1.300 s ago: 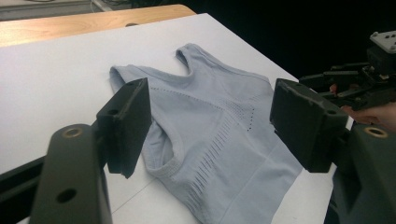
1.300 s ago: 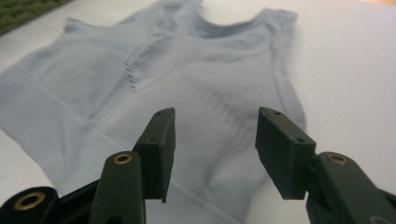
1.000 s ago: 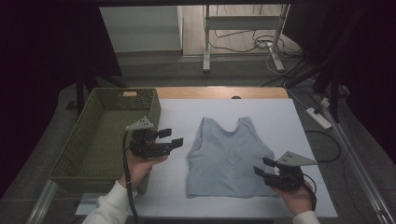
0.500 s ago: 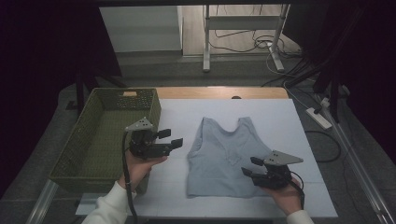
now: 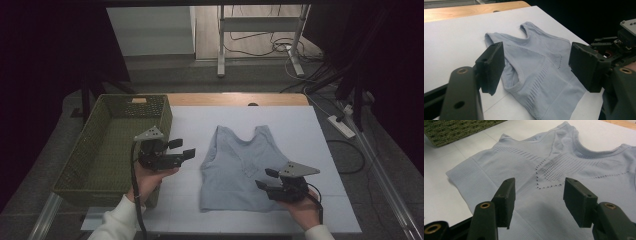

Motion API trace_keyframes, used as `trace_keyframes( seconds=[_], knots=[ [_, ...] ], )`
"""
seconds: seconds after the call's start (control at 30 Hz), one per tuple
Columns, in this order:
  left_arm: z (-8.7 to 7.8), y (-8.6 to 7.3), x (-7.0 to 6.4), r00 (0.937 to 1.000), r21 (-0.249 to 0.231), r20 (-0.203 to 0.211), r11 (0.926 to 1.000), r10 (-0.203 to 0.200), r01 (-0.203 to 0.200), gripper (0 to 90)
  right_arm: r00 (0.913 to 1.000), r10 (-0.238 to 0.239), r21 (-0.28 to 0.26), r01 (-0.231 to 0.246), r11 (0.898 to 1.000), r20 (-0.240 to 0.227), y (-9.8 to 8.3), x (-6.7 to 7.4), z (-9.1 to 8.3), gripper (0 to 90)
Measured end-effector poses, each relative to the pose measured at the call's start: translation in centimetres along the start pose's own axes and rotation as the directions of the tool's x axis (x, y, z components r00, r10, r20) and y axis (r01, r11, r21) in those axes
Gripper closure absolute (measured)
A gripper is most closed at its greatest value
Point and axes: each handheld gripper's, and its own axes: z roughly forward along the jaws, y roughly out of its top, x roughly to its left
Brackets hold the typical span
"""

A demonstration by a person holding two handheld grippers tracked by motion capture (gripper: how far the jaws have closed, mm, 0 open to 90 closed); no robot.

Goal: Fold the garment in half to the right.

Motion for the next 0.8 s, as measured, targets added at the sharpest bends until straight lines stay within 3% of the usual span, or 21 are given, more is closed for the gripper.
trace_keyframes(
  seconds=[0.37, 0.8],
  knots=[
    [0.6, 0.0, 0.1, 1.0, 0.015, 0.0, 0.9999, 0.004, -0.004, 29.3, 0.9997, -0.02, 0.011, 0.02, 1.0, -0.016, 0.1, 0.5, 0.5, 43.1],
    [0.7, 0.1, 0.1, 1.0, 0.012, 0.006, 0.9999, 0.003, -0.003, 29.2, 0.9963, -0.061, 0.03, 0.063, 0.998, -0.061, 1.0, 2.2, 2.5, 42.9]
  ],
)
